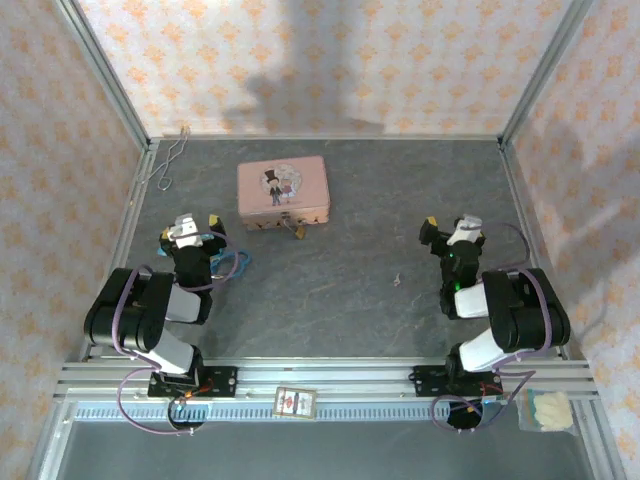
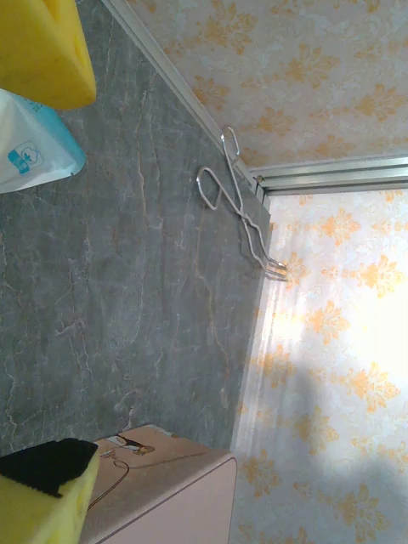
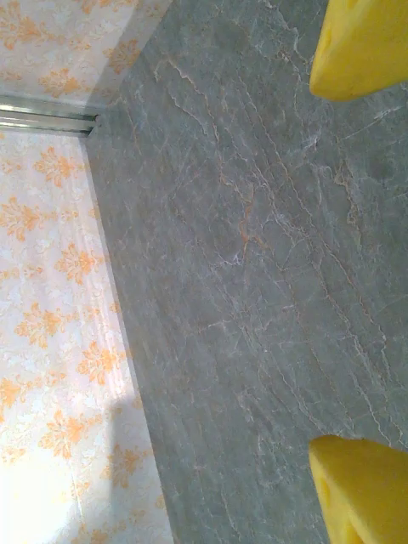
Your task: Unlock a padlock with a key
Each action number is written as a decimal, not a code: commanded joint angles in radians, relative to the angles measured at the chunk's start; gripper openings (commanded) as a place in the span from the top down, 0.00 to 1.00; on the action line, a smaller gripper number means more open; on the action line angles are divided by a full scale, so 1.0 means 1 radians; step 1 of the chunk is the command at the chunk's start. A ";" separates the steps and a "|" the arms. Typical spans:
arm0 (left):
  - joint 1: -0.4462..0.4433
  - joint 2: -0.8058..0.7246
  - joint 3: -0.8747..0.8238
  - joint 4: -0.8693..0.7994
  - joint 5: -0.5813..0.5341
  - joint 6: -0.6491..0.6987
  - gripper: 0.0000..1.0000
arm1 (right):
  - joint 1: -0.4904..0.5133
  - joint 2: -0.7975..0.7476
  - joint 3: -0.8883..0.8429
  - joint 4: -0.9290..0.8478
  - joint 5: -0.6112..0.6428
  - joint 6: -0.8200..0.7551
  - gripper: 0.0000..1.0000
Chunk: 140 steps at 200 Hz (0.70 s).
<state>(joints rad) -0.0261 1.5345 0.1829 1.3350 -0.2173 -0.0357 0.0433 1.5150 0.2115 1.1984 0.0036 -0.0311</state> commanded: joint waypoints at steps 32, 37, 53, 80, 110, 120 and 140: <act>-0.003 0.005 0.018 0.019 -0.003 -0.005 0.00 | 0.006 0.005 0.019 0.037 0.024 -0.013 0.00; -0.003 0.006 0.018 0.020 -0.003 -0.006 0.00 | 0.006 0.005 0.019 0.037 0.024 -0.014 0.00; -0.003 0.006 0.018 0.019 -0.003 -0.006 0.00 | 0.005 0.005 0.019 0.039 0.024 -0.013 0.00; -0.001 0.006 0.018 0.018 0.000 -0.006 0.00 | 0.006 0.004 0.019 0.037 0.024 -0.015 0.00; 0.002 0.004 0.021 0.012 0.006 -0.009 0.00 | 0.005 0.005 0.022 0.033 0.023 -0.012 0.00; 0.004 0.004 0.021 0.013 0.012 -0.010 0.00 | 0.004 0.005 0.022 0.035 0.023 -0.012 0.00; 0.008 0.004 0.021 0.010 0.018 -0.012 0.00 | 0.005 0.006 0.022 0.034 0.021 -0.012 0.00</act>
<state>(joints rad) -0.0257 1.5345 0.1829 1.3346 -0.2161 -0.0357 0.0433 1.5150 0.2115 1.1984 0.0036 -0.0311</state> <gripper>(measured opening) 0.993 0.998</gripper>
